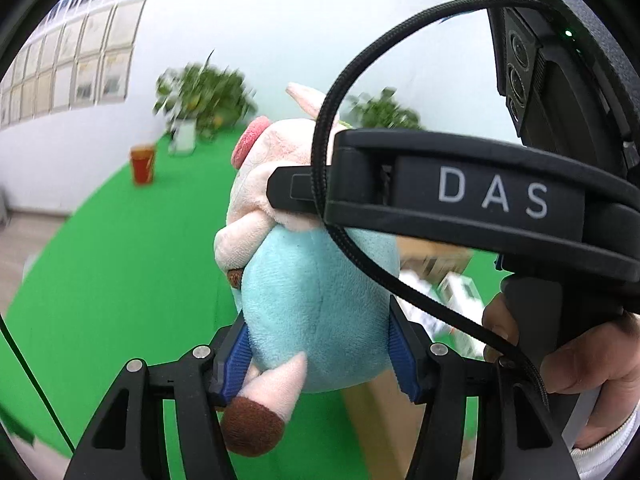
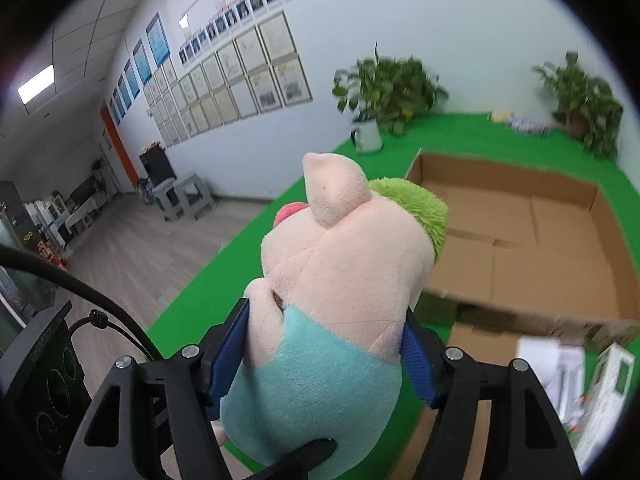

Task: Organize objects
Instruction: 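Carry the plush pig over the cardboard box and release it inside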

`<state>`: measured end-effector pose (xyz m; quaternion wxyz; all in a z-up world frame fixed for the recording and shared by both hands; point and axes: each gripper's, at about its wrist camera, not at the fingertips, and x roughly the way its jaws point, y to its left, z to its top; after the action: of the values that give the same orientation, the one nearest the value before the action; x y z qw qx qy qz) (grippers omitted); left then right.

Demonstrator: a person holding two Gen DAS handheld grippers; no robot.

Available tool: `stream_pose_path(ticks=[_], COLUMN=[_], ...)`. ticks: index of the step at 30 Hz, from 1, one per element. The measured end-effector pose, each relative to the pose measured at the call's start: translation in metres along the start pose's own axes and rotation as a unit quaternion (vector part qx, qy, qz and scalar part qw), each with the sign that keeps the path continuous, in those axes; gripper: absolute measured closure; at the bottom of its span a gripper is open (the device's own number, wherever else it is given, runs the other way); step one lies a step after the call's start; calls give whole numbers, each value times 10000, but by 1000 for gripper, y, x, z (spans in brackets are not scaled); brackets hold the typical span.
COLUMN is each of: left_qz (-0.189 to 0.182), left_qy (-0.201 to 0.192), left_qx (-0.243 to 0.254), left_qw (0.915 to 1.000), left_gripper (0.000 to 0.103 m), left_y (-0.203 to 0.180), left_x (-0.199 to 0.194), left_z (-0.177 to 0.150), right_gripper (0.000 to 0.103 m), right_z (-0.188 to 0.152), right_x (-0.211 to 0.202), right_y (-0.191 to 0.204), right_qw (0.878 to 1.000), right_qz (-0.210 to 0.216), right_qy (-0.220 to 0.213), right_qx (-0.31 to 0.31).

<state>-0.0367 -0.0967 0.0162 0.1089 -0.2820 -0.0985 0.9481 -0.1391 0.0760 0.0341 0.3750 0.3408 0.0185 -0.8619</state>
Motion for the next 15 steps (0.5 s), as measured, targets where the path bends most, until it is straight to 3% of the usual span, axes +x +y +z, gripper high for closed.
stream_pose_path(ticks=[6, 10, 15], left_qz=[-317, -587, -865], left_qy=[-608, -751, -723], left_qx=[356, 414, 226], left_qw=[9970, 9946, 9934], left_gripper=[46, 46, 46], left_y=[-32, -43, -40], left_x=[-6, 6, 40], left_z=[64, 100, 148], right_gripper=[34, 35, 35], right_z=[51, 72, 98], right_x=[-43, -50, -41], right_y=[-3, -11, -20], right_qw=[9956, 9924, 9902], right_qz=[-377, -609, -882], right_qy=[-834, -1033, -989], right_qx=[-198, -277, -450])
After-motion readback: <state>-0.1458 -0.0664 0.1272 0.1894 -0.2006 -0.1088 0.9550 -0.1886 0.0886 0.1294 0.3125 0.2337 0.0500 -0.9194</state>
